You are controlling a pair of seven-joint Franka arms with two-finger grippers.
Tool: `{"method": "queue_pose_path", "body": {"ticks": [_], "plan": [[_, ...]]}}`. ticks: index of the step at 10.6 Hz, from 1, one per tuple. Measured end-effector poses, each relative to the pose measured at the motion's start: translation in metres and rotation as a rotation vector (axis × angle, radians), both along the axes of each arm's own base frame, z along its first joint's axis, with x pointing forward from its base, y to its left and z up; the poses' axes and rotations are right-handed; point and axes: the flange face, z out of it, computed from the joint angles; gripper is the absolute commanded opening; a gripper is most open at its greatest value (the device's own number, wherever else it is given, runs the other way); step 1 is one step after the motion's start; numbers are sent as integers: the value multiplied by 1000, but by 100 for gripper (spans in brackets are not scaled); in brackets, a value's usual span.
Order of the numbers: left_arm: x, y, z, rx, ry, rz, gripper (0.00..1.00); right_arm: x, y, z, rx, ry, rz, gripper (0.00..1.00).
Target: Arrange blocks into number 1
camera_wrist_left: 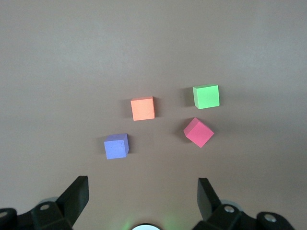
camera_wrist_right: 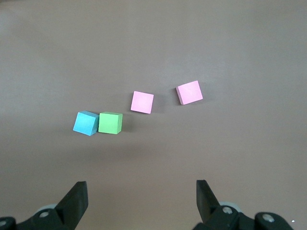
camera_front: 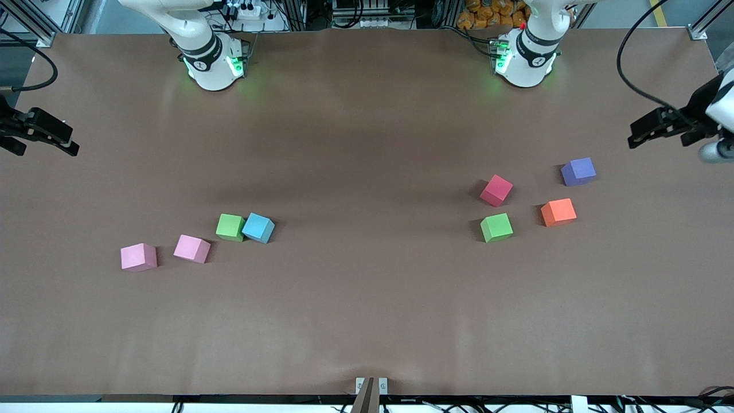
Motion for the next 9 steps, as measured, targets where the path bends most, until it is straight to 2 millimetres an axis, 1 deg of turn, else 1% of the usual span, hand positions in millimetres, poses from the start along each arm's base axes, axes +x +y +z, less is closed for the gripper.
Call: {"method": "queue_pose_path", "body": {"ticks": [2,4,5,7,9], "plan": [[24,-6,-48,-7,66,-13,100,0,0,0,0,0,0,100],[52,-13,-97,-18,73,-20,100,0,0,0,0,1,0,100],[63,-18,-115,-20,62,-7,100,0,0,0,0,2,0,100],[76,-33,-142,-18,56,42,100,0,0,-1,0,2,0,100],[88,-61,-173,-18,45,67,100,0,0,-1,0,3,-1,100]]}}
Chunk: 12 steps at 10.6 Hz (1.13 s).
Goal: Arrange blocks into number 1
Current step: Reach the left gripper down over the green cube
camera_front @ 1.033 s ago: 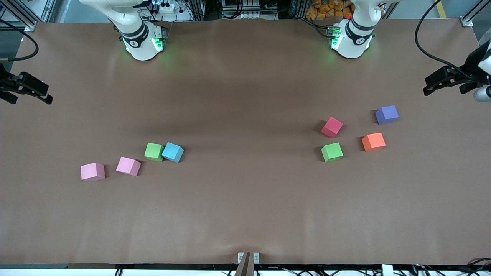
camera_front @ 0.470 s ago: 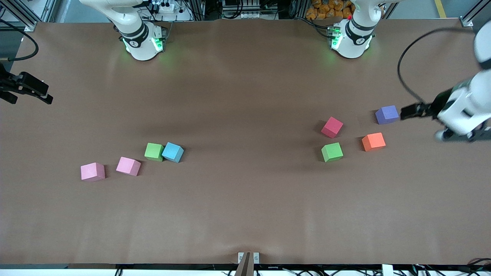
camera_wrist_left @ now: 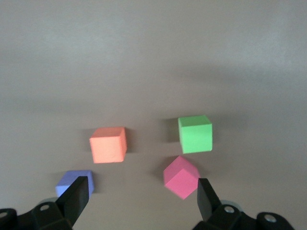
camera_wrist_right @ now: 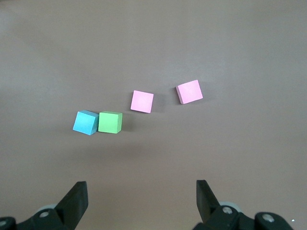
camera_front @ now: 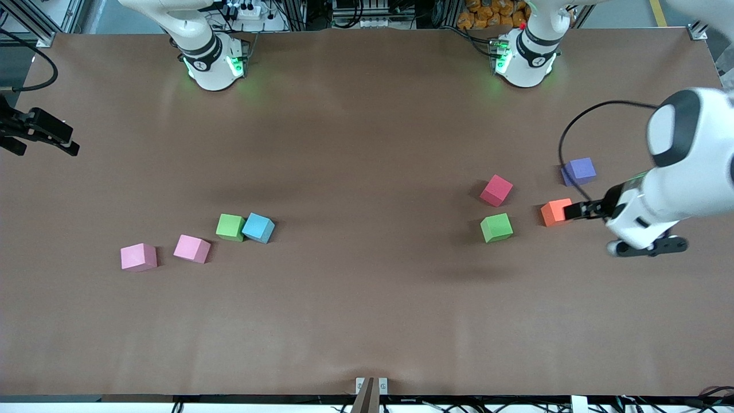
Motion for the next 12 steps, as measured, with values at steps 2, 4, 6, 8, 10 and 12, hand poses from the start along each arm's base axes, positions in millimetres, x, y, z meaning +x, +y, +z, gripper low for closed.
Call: {"method": "queue_pose_path", "body": {"ticks": [2,4,6,8,10,12], "plan": [[4,-29,-31,4,19,7,100,0,-1,0,0,1,-1,100],[6,-37,-54,7,47,5,100,0,-1,0,0,1,-1,100],[8,-45,-71,12,54,36,100,0,-1,0,0,1,-1,100],[10,-56,-86,14,53,51,100,0,-1,-1,0,2,-1,100],[12,-65,-103,16,51,78,100,0,-1,-1,0,4,-1,100],[11,-79,-123,19,52,102,100,0,-1,-2,0,6,-1,100]]}}
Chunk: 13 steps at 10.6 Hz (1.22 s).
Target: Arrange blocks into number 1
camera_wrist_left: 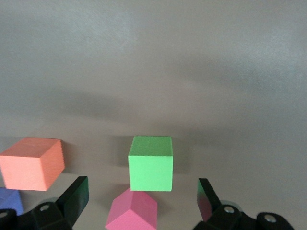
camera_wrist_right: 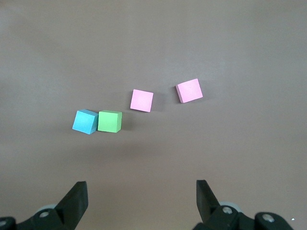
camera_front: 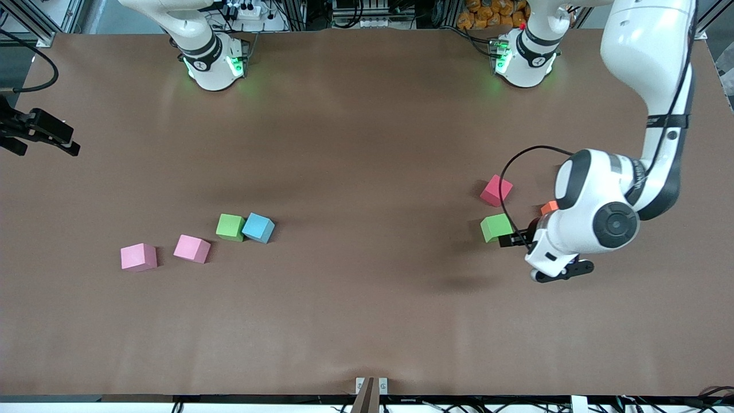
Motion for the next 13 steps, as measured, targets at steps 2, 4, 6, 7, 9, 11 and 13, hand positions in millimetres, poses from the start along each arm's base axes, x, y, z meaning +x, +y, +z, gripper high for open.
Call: {"method": "queue_pose_path", "body": {"ticks": [2,4,6,7,9,11,13], "plan": [[-6,-14,-26,6,10,13,100,0,0,-1,0,2,0,100],[-14,-28,-54,17,40,22,100,0,0,-1,0,3,0,100],[-25,-39,-82,28,82,10,100,0,0,-3,0,6,-1,100],[-30,-39,-92,35,100,6,100,1,0,-3,0,7,-1,100],[-35,-35,-102,53,116,-1,100,1,0,-4,0,8,-1,100],[-35,-34,-103,57,116,-2,100,1,0,-4,0,8,-1,100],[-35,-32,-102,58,116,0,100,1,0,-4,0,9,-1,100]]}}
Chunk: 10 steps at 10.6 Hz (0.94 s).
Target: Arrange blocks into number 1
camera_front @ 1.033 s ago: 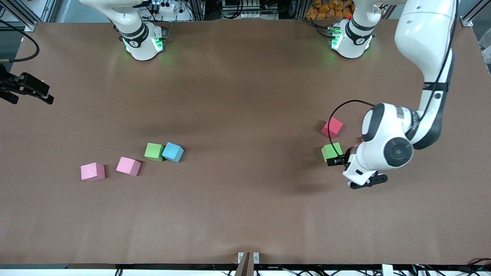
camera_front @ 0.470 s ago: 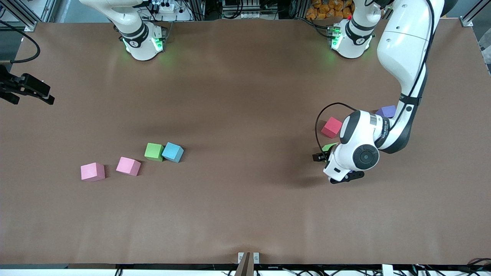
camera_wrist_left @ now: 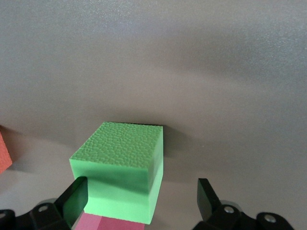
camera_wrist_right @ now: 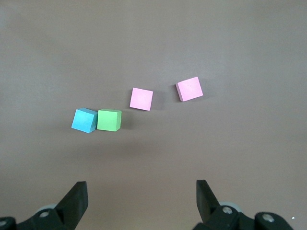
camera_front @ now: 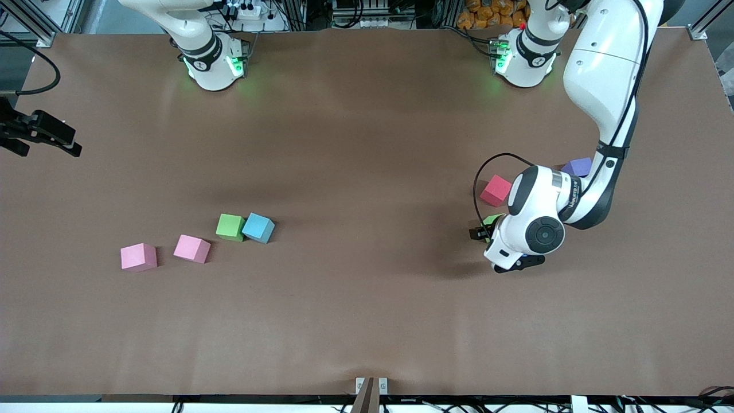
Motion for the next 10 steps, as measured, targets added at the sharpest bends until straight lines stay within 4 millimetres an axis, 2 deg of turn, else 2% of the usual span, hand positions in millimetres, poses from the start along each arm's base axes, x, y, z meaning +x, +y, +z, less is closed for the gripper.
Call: {"method": "queue_pose_path", "body": {"ticks": [3,7,10], "plan": [[3,5,6,0,-9,8,100,0,0,0,0,0,0,100],[5,10,30,1,-26,14,100,0,0,0,0,0,0,100],[0,11,13,18,5,41,100,1,3,-4,0,13,5,100]]}}
